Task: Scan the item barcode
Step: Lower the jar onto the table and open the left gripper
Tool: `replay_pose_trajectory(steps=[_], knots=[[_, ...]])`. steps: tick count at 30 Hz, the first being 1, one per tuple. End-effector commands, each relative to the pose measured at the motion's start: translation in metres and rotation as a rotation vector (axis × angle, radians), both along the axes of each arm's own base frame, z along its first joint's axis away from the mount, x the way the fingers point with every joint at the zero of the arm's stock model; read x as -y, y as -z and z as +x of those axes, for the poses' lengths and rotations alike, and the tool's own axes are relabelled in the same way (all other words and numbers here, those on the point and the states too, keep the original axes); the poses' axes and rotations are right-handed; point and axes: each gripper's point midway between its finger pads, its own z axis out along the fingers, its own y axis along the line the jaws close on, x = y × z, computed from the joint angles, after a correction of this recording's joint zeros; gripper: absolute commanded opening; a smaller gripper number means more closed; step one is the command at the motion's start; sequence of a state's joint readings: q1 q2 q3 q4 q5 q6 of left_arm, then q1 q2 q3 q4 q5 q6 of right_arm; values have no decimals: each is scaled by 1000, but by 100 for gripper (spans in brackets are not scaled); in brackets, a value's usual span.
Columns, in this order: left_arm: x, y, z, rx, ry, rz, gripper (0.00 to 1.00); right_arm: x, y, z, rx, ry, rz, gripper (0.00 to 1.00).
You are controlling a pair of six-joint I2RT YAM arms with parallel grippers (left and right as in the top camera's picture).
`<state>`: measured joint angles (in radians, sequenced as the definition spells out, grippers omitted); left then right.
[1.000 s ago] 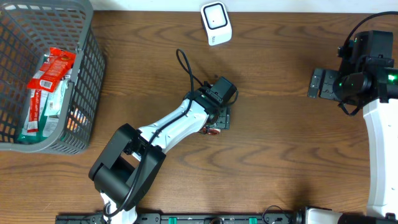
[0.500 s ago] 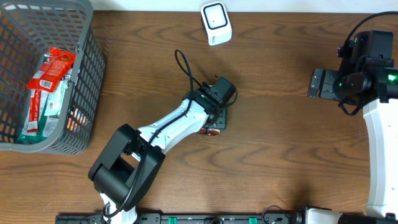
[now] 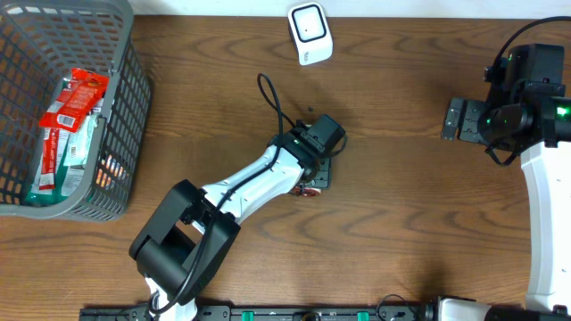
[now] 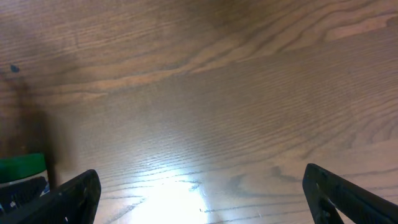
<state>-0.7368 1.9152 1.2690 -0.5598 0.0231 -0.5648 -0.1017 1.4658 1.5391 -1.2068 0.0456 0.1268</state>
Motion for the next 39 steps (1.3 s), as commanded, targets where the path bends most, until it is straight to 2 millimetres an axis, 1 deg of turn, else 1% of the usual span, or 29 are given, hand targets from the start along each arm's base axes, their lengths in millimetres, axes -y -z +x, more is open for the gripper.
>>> replay_pose_trajectory(steps=[1, 6, 9, 13, 24, 26, 27, 28, 31, 39], knots=[[4, -7, -1, 14, -27, -20, 56, 2, -4, 1, 14, 19, -3, 99], [6, -8, 0, 6, -100, -45, 53, 2, -4, 1, 14, 19, -3, 99], [11, -9, -1, -3, -123, -73, 51, 2, -4, 1, 14, 19, -3, 99], [20, -10, -5, -35, -108, -120, 51, 2, -4, 1, 14, 19, -3, 99], [20, -10, -6, -35, -99, -117, 52, 2, -4, 1, 14, 19, -3, 99], [19, -9, -6, -36, -100, -115, 60, 2, -4, 1, 14, 19, -3, 99], [19, -9, -6, -37, -100, -115, 68, 2, -4, 1, 14, 19, -3, 99], [19, -9, -6, -38, -100, -114, 74, 2, -4, 1, 14, 19, -3, 99], [18, -9, -7, -42, -100, -110, 99, 2, -4, 1, 14, 19, -3, 99], [17, -8, -8, -37, -62, -97, 98, 2, -4, 1, 14, 19, -3, 99]])
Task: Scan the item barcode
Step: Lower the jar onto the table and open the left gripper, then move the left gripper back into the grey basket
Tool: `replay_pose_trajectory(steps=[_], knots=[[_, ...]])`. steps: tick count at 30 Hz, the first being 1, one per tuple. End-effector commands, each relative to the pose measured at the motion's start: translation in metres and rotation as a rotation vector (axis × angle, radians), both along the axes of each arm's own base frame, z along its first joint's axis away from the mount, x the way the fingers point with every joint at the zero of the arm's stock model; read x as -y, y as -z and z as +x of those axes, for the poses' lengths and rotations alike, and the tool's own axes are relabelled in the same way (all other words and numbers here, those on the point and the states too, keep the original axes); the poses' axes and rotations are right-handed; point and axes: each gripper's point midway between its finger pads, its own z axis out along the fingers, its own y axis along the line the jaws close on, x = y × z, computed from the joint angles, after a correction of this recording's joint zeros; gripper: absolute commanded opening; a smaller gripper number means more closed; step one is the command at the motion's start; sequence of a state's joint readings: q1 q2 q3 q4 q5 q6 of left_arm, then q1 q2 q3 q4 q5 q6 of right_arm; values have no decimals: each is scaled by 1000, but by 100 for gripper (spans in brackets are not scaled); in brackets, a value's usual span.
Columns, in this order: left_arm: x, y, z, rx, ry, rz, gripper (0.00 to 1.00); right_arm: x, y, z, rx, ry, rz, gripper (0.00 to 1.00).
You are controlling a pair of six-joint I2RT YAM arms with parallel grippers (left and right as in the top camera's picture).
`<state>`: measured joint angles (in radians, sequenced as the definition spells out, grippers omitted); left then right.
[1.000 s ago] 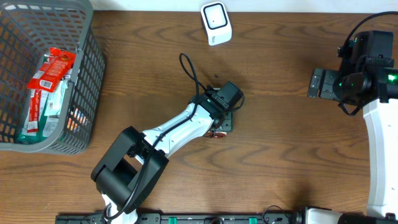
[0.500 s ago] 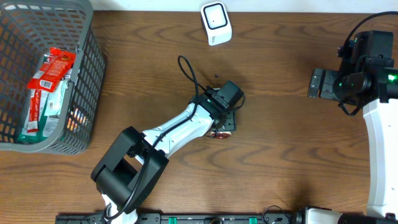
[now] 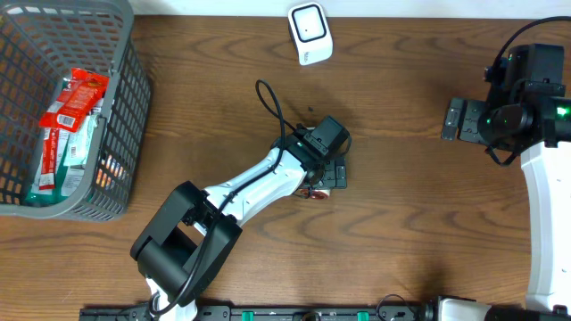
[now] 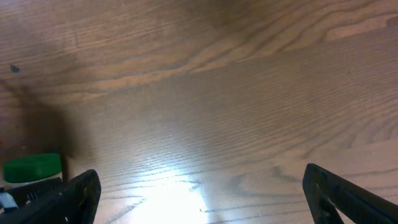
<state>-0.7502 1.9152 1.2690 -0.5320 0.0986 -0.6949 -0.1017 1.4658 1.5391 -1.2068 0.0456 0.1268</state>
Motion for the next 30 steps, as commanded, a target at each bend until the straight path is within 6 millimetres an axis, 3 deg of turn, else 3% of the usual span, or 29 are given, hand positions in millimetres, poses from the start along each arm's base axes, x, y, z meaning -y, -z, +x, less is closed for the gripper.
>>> replay_pose_trajectory(steps=[1, 23, 28, 30], knots=[[-1, -6, 0, 19, 26, 2, 98, 2, -4, 1, 14, 19, -3, 99], [-7, -12, 12, 66, 49, 26, 98, 2, -4, 1, 14, 19, -3, 99], [-1, -43, 24, 143, 94, -11, 98, 2, -4, 1, 14, 19, -3, 99], [-3, -76, 33, 207, 75, -61, 98, 2, -4, 1, 14, 19, -3, 99]])
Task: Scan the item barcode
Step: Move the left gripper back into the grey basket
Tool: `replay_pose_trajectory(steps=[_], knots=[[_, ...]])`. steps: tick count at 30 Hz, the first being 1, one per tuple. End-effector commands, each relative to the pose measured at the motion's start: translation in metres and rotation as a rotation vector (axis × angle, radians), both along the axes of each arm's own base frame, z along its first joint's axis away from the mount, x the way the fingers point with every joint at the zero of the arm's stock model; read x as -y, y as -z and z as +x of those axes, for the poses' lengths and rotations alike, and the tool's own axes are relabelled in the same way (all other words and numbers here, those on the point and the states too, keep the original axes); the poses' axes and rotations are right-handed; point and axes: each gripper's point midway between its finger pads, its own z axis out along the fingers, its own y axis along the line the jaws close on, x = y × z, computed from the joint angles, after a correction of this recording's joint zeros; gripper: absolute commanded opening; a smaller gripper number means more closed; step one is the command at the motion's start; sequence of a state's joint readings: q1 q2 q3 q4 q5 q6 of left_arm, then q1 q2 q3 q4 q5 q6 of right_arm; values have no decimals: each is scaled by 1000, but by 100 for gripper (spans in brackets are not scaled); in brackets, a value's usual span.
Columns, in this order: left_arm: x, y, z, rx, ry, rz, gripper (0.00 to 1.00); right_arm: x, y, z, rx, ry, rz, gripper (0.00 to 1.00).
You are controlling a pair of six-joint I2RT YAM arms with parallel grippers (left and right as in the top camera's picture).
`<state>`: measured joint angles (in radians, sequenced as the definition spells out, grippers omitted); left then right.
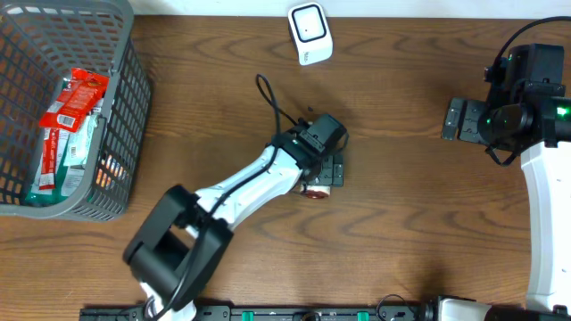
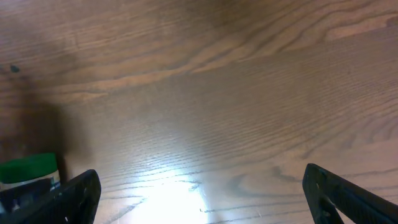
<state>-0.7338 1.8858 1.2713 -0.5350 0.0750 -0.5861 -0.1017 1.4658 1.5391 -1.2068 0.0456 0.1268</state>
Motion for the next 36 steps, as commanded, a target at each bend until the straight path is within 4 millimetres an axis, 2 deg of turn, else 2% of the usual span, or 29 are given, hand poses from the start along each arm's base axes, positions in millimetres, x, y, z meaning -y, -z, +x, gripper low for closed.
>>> replay_pose_trajectory(steps=[1, 5, 8, 12, 15, 16, 18, 20, 22, 24, 28, 30, 33, 36], knots=[[1, -79, 26, 169, -9, -109, 98, 2, -4, 1, 14, 19, -3, 99], [-26, -140, 36, 278, -66, -183, 98, 2, -4, 1, 14, 19, -3, 99], [-62, -185, 41, 341, -119, -197, 98, 2, -4, 1, 14, 19, -3, 99], [-125, -260, 42, 415, -210, -175, 98, 2, -4, 1, 14, 19, -3, 99], [-179, -316, 42, 498, -290, -116, 98, 2, -4, 1, 14, 19, -3, 99], [-205, -336, 42, 540, -351, -82, 98, 2, -4, 1, 14, 19, -3, 99], [-249, -363, 42, 614, -466, -22, 98, 2, -4, 1, 14, 19, -3, 99], [-304, -385, 38, 682, -628, 48, 98, 2, -4, 1, 14, 19, -3, 99], [-346, -391, 34, 706, -750, 100, 98, 2, -4, 1, 14, 19, -3, 99], [-383, -388, 29, 699, -852, 143, 98, 2, -4, 1, 14, 19, -3, 99], [-443, -365, 25, 626, -1007, 212, 98, 2, -4, 1, 14, 19, -3, 99], [-464, -347, 29, 570, -1050, 236, 98, 2, -4, 1, 14, 19, -3, 99], [-485, -318, 38, 474, -1025, 292, 98, 2, -4, 1, 14, 19, -3, 99], [-491, -288, 46, 370, -943, 341, 98, 2, -4, 1, 14, 19, -3, 99]])
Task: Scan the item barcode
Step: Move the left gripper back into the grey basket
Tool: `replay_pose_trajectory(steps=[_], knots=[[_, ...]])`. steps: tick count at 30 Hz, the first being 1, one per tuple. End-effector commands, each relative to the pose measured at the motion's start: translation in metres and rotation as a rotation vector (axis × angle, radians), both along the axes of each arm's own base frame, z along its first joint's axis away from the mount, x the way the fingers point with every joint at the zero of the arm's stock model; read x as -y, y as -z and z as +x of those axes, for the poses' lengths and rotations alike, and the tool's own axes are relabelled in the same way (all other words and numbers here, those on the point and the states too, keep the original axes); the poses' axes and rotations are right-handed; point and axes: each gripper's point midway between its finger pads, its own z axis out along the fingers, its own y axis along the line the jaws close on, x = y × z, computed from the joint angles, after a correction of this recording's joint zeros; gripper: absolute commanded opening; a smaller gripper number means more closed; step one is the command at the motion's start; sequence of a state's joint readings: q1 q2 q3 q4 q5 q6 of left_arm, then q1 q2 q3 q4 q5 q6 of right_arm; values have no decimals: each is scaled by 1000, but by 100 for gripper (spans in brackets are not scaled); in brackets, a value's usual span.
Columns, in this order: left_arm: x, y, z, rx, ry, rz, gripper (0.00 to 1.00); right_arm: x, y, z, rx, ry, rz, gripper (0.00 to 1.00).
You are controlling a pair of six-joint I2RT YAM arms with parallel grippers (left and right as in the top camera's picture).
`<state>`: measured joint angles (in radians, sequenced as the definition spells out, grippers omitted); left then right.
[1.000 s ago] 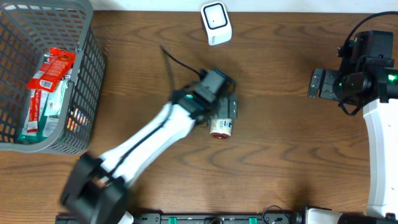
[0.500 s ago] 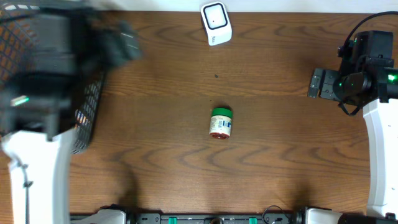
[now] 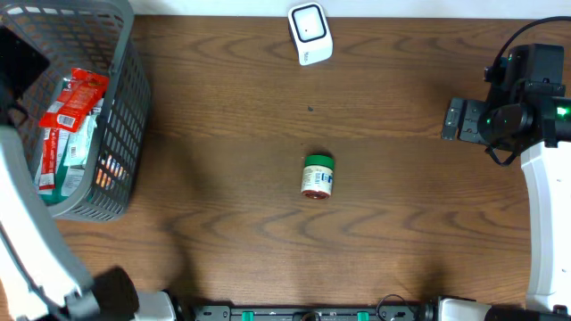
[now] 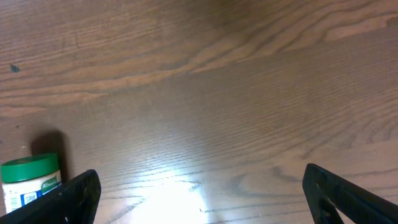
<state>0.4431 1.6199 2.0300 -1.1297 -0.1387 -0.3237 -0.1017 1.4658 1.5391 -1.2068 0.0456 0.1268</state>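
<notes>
A small jar [image 3: 318, 176] with a green lid and a white label lies on its side in the middle of the table, lid toward the far edge, with nothing touching it. It also shows at the lower left of the right wrist view, jar [image 4: 30, 182]. The white barcode scanner [image 3: 310, 33] stands at the table's far edge. My left arm [image 3: 25, 223] runs along the left edge, and its dark end [image 3: 20, 64] is over the basket; its fingers do not show. My right gripper [image 3: 461, 120] [image 4: 202, 202] hangs open and empty at the right, far from the jar.
A grey wire basket [image 3: 116, 134] holding red and green packets [image 3: 71, 107] stands at the far left. The wooden table [image 3: 223, 98] lies bare between the jar, the scanner and the right arm.
My left gripper was down over the jar in the middle of the table. Now that arm is at the far left over the basket, and the jar lies free. The right arm has not moved.
At all three earlier moments my left gripper covered the jar at the table's middle, shifting it slightly right and back. Now the jar lies alone there and the left arm is over by the basket. My right gripper stayed open throughout.
</notes>
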Motion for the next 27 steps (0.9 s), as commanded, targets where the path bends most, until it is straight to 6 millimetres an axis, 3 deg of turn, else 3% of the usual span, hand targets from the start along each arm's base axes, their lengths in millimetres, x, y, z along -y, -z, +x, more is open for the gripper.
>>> replay_pose_trajectory(steps=[1, 9, 13, 19, 27], knots=[[-8, 38, 8, -167, 82, 19, 98, 2, -4, 1, 14, 19, -3, 99], [-17, 98, 27, -307, 94, -57, 98, 2, -4, 1, 14, 19, -3, 99], [-19, 131, 52, -365, 220, -58, 99, 2, -4, 1, 14, 19, -3, 99], [-26, 174, 74, -446, 340, -40, 87, 2, -4, 1, 14, 19, -3, 99], [-38, 225, 104, -490, 434, -5, 83, 2, -4, 1, 14, 19, -3, 99]])
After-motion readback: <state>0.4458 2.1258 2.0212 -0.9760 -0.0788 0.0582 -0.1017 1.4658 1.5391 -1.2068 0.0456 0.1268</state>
